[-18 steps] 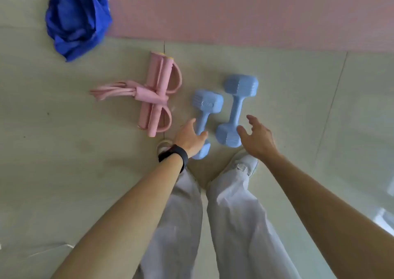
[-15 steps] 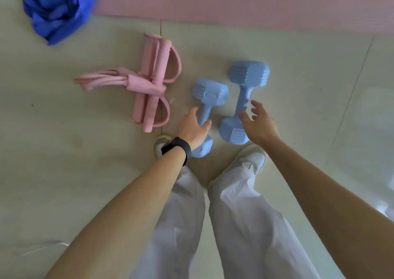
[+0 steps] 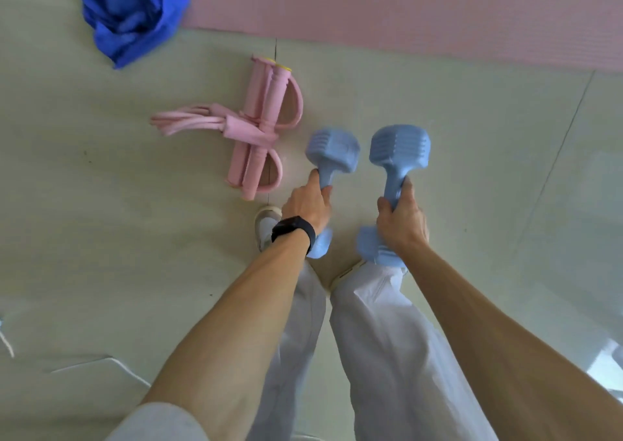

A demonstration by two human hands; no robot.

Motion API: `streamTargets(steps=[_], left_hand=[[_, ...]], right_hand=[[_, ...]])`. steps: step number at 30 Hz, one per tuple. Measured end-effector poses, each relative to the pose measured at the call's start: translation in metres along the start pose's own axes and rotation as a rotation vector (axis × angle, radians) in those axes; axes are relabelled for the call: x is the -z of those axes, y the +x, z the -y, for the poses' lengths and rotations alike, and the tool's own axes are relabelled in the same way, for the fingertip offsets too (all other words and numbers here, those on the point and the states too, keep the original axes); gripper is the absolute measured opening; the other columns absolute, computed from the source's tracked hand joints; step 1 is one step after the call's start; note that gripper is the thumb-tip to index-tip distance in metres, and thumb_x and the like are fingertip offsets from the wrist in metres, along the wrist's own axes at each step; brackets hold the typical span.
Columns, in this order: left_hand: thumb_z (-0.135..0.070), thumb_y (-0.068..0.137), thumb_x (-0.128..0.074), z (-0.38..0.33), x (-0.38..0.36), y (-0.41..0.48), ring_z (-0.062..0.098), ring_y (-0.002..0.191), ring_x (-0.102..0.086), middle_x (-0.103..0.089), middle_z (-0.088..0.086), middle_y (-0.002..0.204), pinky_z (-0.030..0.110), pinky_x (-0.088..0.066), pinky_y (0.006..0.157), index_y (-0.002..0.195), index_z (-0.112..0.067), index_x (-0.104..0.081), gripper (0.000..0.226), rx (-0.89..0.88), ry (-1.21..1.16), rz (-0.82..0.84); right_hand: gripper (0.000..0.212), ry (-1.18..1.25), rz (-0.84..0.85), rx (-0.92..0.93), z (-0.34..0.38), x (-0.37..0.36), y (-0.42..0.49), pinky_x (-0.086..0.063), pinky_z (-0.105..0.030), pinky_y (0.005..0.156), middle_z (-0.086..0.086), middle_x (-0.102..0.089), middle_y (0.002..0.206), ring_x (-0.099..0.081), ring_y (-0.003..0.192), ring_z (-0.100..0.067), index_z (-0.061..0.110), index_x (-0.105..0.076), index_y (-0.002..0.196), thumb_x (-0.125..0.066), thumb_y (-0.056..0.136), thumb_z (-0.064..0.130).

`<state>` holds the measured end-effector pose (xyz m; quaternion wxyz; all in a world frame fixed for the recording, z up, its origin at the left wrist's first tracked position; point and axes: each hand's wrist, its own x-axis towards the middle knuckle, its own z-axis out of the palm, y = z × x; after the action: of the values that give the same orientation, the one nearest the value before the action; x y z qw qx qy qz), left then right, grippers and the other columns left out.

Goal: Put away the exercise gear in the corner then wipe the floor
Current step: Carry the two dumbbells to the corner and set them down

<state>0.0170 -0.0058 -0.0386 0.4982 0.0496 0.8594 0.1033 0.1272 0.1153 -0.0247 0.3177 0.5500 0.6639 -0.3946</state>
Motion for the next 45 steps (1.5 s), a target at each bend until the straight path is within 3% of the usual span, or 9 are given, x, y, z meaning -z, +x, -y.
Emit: streamTargets(steps=[7, 15, 18, 22, 27, 36, 38, 41, 45], left_hand=[[-0.048, 0.086, -0.045, -0.016, 0.070, -0.128, 0.037, 0.079, -0.063, -0.066, 0.006, 0.082, 0.049, -0.055, 0.076, 0.102, -0.035, -0.049, 0.021, -0.015, -0.164, -0.022], [-0.027, 0.100, -0.053, -0.128, 0.221, -0.332, 0.027, 0.083, -0.062, -0.065, 0.003, 0.097, 0.038, -0.052, 0.072, 0.132, -0.025, -0.056, 0.032, -0.257, -0.195, -0.123], [-0.026, 0.099, -0.054, -0.161, 0.259, -0.388, 0.019, 0.060, -0.051, -0.054, -0.003, 0.068, 0.032, -0.044, 0.059, 0.121, -0.025, -0.060, 0.023, -0.363, -0.220, -0.147], [-0.031, 0.096, -0.052, -0.206, 0.311, -0.449, 0.022, 0.058, -0.051, -0.050, -0.007, 0.057, 0.032, -0.037, 0.055, 0.108, -0.032, -0.061, 0.015, -0.467, -0.236, -0.145], [-0.035, 0.093, -0.053, -0.262, 0.372, -0.515, 0.021, 0.062, -0.055, -0.055, -0.007, 0.060, 0.030, -0.039, 0.058, 0.096, -0.031, -0.062, 0.011, -0.613, -0.246, -0.165], [-0.042, 0.090, -0.056, -0.342, 0.442, -0.624, 0.029, 0.071, -0.063, -0.067, 0.012, 0.074, 0.036, -0.048, 0.067, 0.084, -0.028, -0.064, 0.016, -1.032, -0.211, -0.061], [-0.038, 0.092, -0.058, -0.359, 0.448, -0.652, 0.024, 0.069, -0.060, -0.066, 0.013, 0.076, 0.034, -0.046, 0.068, 0.077, -0.038, -0.061, 0.015, -1.119, -0.211, -0.038], [-0.040, 0.094, -0.060, -0.381, 0.446, -0.692, 0.025, 0.074, -0.065, -0.071, 0.006, 0.072, 0.037, -0.052, 0.077, 0.087, -0.050, -0.063, 0.013, -1.233, -0.215, 0.027], [-0.051, 0.085, -0.064, -0.414, 0.429, -0.730, 0.033, 0.080, -0.068, -0.074, 0.007, 0.080, 0.049, -0.056, 0.086, 0.109, -0.057, -0.065, 0.025, -1.314, -0.245, 0.117]], right_hand=[[0.060, 0.042, 0.076, 0.048, 0.014, 0.092, -0.160, -0.040, -0.036, 0.068, -0.007, -0.060, 0.104, -0.054, 0.082, -0.030, 0.029, -0.018, 0.154, -0.044, 0.100, 0.024], [0.061, 0.142, -0.044, 0.227, 0.064, 0.248, -0.345, -0.040, -0.036, 0.060, -0.002, -0.057, 0.077, -0.056, 0.071, -0.029, 0.029, -0.021, 0.155, -0.046, 0.100, 0.021], [0.060, 0.213, -0.139, 0.277, 0.077, 0.299, -0.402, -0.044, -0.038, 0.063, -0.005, -0.062, 0.076, -0.059, 0.071, -0.029, 0.030, -0.023, 0.154, -0.047, 0.100, 0.021], [0.057, 0.307, -0.290, 0.319, 0.088, 0.357, -0.468, -0.047, -0.040, 0.068, -0.008, -0.066, 0.077, -0.061, 0.073, -0.030, 0.029, -0.028, 0.152, -0.048, 0.099, 0.022], [0.058, 0.400, -0.445, 0.334, 0.094, 0.411, -0.546, -0.039, -0.032, 0.065, -0.010, -0.069, 0.086, -0.062, 0.081, -0.030, 0.029, -0.027, 0.154, -0.048, 0.101, 0.020], [0.058, 0.707, -0.791, 0.284, 0.073, 0.447, -0.674, -0.049, -0.035, 0.075, -0.007, -0.071, 0.086, -0.067, 0.084, -0.023, 0.041, -0.030, 0.151, -0.051, 0.099, 0.025], [0.058, 0.767, -0.888, 0.294, 0.067, 0.452, -0.698, -0.050, -0.025, 0.072, 0.000, -0.071, 0.084, -0.067, 0.082, -0.019, 0.041, -0.031, 0.150, -0.051, 0.099, 0.023], [0.060, 0.835, -1.020, 0.284, 0.051, 0.460, -0.735, -0.040, -0.008, 0.061, 0.004, -0.071, 0.083, -0.066, 0.081, -0.010, 0.043, -0.028, 0.151, -0.052, 0.100, 0.022], [0.062, 0.896, -1.152, 0.261, 0.023, 0.476, -0.771, -0.042, -0.009, 0.062, 0.006, -0.073, 0.079, -0.066, 0.076, -0.003, 0.043, -0.030, 0.151, -0.057, 0.098, 0.027]])
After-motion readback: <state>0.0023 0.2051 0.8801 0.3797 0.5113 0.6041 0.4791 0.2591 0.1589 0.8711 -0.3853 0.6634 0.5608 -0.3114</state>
